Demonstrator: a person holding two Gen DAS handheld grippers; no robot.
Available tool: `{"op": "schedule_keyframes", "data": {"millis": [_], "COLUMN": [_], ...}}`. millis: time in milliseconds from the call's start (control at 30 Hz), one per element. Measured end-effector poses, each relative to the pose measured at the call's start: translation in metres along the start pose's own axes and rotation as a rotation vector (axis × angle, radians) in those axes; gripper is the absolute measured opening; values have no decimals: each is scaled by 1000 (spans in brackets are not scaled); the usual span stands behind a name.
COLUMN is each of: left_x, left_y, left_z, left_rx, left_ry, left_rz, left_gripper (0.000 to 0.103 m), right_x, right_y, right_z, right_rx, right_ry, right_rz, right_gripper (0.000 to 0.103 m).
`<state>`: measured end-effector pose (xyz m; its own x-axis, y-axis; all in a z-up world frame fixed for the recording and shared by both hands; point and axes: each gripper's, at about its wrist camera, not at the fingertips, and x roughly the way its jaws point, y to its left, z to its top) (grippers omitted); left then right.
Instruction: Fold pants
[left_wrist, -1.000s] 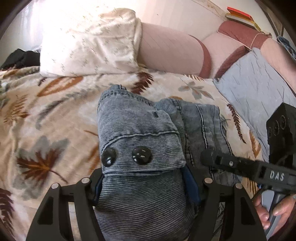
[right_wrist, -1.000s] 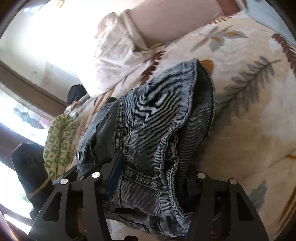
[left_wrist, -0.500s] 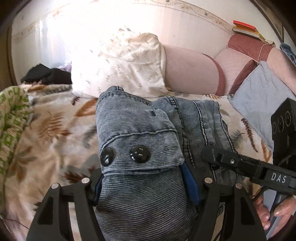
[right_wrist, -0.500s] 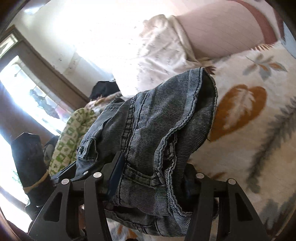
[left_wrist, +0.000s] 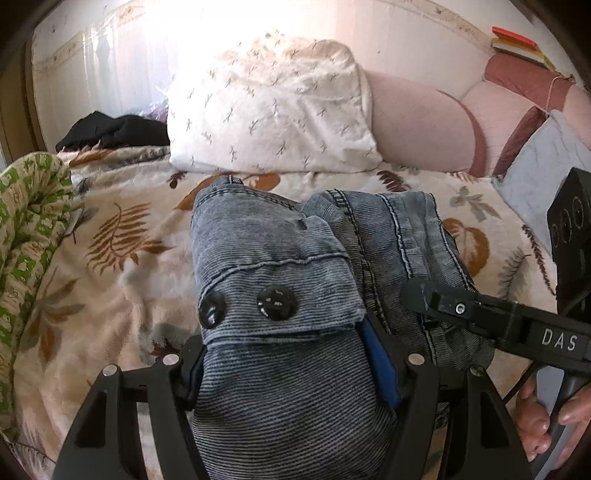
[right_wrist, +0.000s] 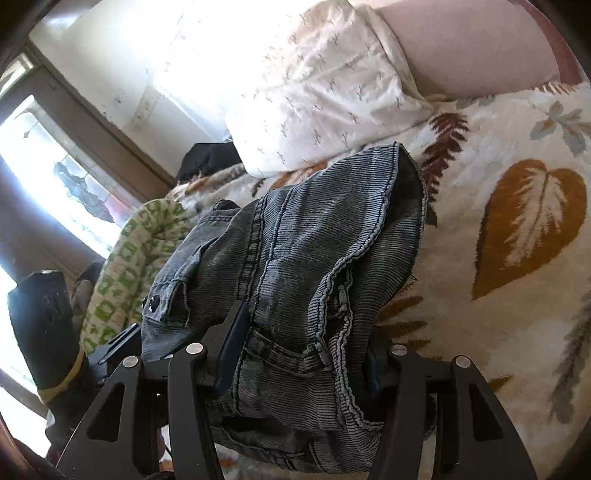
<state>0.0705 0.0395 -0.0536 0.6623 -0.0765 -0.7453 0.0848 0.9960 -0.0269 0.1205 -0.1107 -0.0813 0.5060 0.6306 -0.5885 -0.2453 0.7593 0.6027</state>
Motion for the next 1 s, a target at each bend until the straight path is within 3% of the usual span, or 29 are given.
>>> {"op": "schedule_keyframes", "data": {"millis": [300, 1000], "left_x": [20, 24], "left_y": [2, 3], "left_z": [-6, -12], "left_rx": [38, 84], "left_ry": [6, -21], "left_rz": [20, 20], "left_gripper": [78, 87], "right_x": [21, 34], "right_y": [-10, -26], "right_z": [-4, -13], "right_rx": [28, 84], "right_ry": [35, 60], "right_rz": [-29, -49], "right_gripper": [53, 64]}}
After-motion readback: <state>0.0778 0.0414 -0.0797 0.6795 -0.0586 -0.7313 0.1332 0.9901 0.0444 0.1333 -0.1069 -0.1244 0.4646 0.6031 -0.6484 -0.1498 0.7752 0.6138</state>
